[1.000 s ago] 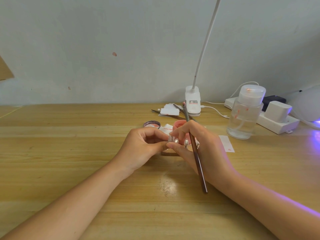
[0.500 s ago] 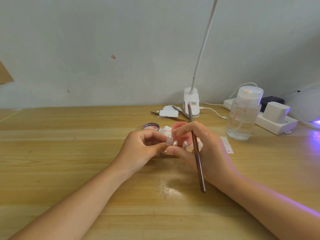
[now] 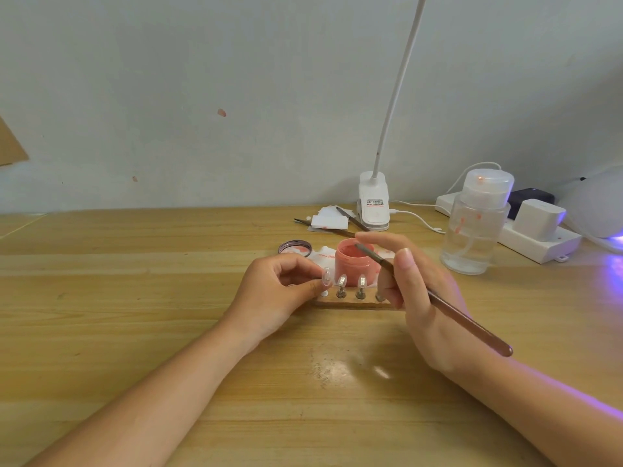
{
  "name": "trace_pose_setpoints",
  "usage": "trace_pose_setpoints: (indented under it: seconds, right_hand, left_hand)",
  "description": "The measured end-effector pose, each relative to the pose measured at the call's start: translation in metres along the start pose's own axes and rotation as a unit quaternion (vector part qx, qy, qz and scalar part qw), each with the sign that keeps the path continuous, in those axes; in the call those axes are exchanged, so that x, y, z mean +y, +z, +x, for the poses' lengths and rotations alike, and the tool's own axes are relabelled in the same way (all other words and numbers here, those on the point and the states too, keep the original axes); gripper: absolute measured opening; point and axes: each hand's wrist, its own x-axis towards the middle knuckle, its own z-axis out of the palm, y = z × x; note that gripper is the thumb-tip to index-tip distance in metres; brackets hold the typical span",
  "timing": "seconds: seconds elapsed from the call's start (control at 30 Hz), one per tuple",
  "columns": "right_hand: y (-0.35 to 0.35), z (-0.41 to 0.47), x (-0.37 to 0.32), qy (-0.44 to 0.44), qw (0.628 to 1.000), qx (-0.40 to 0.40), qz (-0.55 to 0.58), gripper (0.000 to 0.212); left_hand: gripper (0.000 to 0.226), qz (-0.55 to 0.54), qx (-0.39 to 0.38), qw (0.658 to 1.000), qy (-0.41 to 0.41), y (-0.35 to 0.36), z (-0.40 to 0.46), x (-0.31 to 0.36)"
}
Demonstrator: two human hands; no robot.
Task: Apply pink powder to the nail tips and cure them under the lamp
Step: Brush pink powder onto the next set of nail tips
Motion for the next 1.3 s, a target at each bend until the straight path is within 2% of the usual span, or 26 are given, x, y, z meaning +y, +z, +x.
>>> trace_pose_setpoints:
  seconds: [0.2, 0.27, 0.37, 0.43, 0.67, 0.8, 0.97, 1.07, 1.2, 1.3]
  right_hand:
    - [-0.0001, 0.0001, -0.0027, 0.008, 1.0, 0.004, 0.011, 0.017]
    - [0.0007, -0.0001, -0.0025, 0.021, 1.0, 0.005, 0.016, 0.015]
    - [0.0004, -0.001, -0.0021, 0.008, 1.0, 0.008, -0.028, 0.017]
    - [-0.0002, -0.002, -0.0015, -0.012, 0.998, 0.011, -0.057, 0.03]
    - [0.0049, -0.0018, 0.003, -0.021, 0.997, -0.007, -0.08, 0.044]
    - [0.0043, -0.0043, 0.0038, -0.007, 0.999, -0.008, -0.03, 0.046]
    - [0.0065, -0.0015, 0.0017, -0.029, 0.996, 0.01, -0.084, 0.04]
    - [0.0062, -0.0037, 0.002, -0.008, 0.999, 0.005, -0.044, 0.043]
    - [0.0065, -0.0021, 0.0007, -0.026, 0.996, 0.016, -0.082, 0.041]
    - [0.0071, -0.003, 0.0012, 0.001, 0.999, 0.006, -0.048, 0.044]
  left_hand:
    - [0.027, 0.012, 0.007, 1.0, -0.001, -0.0001, -0.0004, 0.0012]
    - [0.026, 0.013, 0.008, 1.0, -0.002, 0.0, -0.0008, 0.0017]
    - [0.024, 0.01, 0.009, 1.0, -0.003, -0.0002, -0.0013, 0.0019]
    - [0.018, 0.011, 0.009, 1.0, -0.005, 0.0002, -0.0009, 0.0014]
    - [0.011, 0.012, 0.006, 1.0, -0.008, 0.0011, -0.0012, 0.0012]
    - [0.016, 0.021, 0.013, 1.0, -0.007, 0.0011, -0.0009, 0.0007]
    - [0.011, 0.02, 0.01, 1.0, -0.011, 0.0013, -0.0005, 0.0006]
    - [0.013, 0.023, 0.013, 1.0, -0.011, 0.0015, -0.0008, 0.0006]
    - [0.01, 0.024, 0.014, 0.999, -0.015, 0.0018, -0.0013, 0.0014]
    - [0.012, 0.019, 0.017, 0.999, -0.021, 0.0022, -0.0012, 0.0015]
